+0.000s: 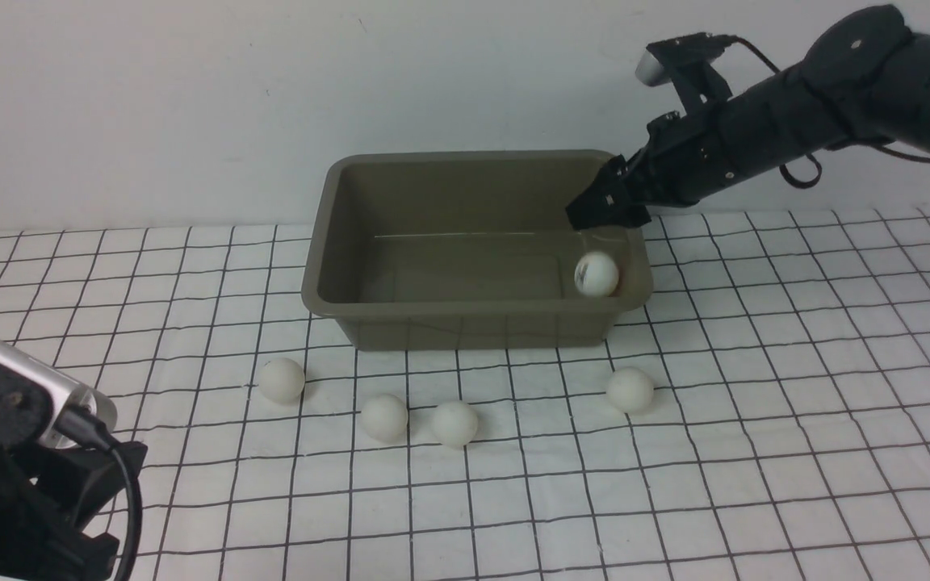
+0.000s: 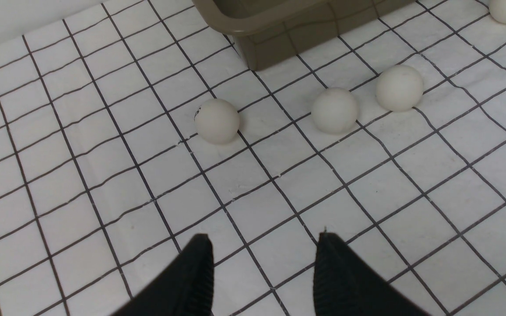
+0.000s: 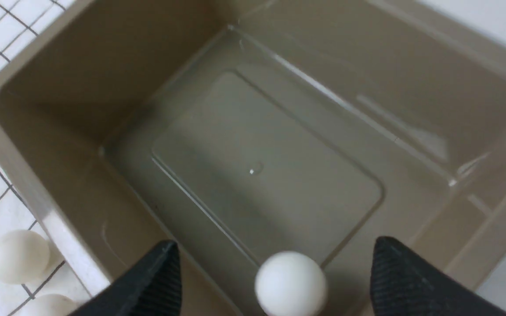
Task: Put the table tennis balls into the box on the white checkered tablecloth.
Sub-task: 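Release the ping pong ball into the bin and lift the gripper away, then reach for and grasp a ping pong ball on the table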
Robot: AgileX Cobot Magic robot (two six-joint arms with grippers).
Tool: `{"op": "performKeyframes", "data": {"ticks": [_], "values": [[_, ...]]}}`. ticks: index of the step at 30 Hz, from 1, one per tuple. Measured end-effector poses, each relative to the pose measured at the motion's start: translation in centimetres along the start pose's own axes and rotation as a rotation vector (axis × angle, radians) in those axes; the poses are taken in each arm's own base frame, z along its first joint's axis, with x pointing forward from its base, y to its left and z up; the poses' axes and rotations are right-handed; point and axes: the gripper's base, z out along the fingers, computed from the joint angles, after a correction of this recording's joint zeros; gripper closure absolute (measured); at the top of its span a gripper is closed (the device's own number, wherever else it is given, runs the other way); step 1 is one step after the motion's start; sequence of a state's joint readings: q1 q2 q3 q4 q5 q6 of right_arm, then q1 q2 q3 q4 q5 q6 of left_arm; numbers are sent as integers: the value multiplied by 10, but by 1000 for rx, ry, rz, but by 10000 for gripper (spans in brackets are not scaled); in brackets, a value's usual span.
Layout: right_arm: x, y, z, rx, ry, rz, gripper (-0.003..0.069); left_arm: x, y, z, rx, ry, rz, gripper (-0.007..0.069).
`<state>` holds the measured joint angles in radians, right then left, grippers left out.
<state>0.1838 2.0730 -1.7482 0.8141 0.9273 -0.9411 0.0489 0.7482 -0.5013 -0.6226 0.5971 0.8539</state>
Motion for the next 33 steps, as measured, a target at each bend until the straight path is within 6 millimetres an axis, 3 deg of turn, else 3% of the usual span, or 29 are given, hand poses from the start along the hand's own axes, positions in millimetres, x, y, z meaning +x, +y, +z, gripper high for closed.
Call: {"op": "performKeyframes", "data": {"ticks": [6, 9, 12, 23, 33], "values": [[-23, 17, -51, 97, -15, -154, 129, 0, 0, 0, 0, 0, 0, 336], [-28, 26, -81, 170, 45, -270, 131, 0, 0, 0, 0, 0, 1, 336], [-26, 30, -97, 216, 115, -324, 144, 0, 0, 0, 0, 0, 19, 336], [-11, 41, -107, 135, 280, -171, 185, 0, 0, 0, 0, 0, 35, 336], [-12, 41, -139, 340, 318, -79, 185, 0, 0, 0, 0, 0, 34, 336]]}}
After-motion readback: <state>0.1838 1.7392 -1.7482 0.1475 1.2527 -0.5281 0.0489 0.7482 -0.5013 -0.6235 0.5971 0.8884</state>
